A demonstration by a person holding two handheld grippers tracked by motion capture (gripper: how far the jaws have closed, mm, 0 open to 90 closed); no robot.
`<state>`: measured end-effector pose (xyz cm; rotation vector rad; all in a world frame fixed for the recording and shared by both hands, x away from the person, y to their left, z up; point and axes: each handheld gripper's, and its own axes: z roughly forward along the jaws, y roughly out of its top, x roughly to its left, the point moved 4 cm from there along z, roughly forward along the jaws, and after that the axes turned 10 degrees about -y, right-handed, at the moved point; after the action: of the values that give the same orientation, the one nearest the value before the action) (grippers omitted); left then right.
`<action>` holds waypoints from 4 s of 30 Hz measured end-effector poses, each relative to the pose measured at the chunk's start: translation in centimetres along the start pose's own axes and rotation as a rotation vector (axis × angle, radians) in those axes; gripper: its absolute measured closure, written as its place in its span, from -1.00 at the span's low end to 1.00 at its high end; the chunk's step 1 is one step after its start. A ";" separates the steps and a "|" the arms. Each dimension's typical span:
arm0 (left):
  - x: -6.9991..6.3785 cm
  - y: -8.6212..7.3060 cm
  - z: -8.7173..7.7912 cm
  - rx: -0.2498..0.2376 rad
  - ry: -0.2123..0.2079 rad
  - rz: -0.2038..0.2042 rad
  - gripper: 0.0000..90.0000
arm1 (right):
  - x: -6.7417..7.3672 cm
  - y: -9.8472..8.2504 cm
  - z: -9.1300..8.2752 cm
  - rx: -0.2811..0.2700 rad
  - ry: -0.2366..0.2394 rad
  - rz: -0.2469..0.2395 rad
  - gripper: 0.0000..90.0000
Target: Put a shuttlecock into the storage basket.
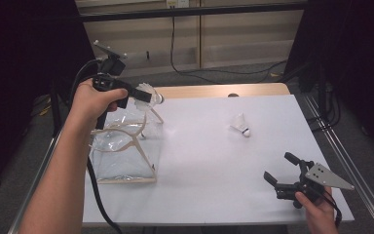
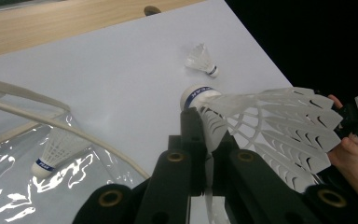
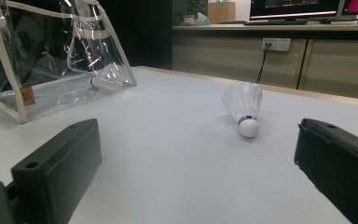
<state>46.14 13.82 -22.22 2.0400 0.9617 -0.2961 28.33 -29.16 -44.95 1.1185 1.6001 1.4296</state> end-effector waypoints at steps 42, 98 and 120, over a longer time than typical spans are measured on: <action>1.4 -0.4 -1.9 -0.045 0.052 -0.031 0.99 | 0.1 0.0 0.0 0.000 0.002 -0.001 -0.99; 6.4 -2.8 -3.4 -0.098 0.196 -0.135 0.99 | 0.1 -0.1 0.0 0.007 0.002 -0.005 -0.99; 7.6 -3.3 -3.3 -0.110 0.228 -0.149 0.99 | 0.1 -0.1 0.0 0.004 0.001 -0.004 -0.99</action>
<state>48.48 21.53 -26.03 1.9337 1.2463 -0.0873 28.28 -29.10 -45.01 1.1164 1.6062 1.4251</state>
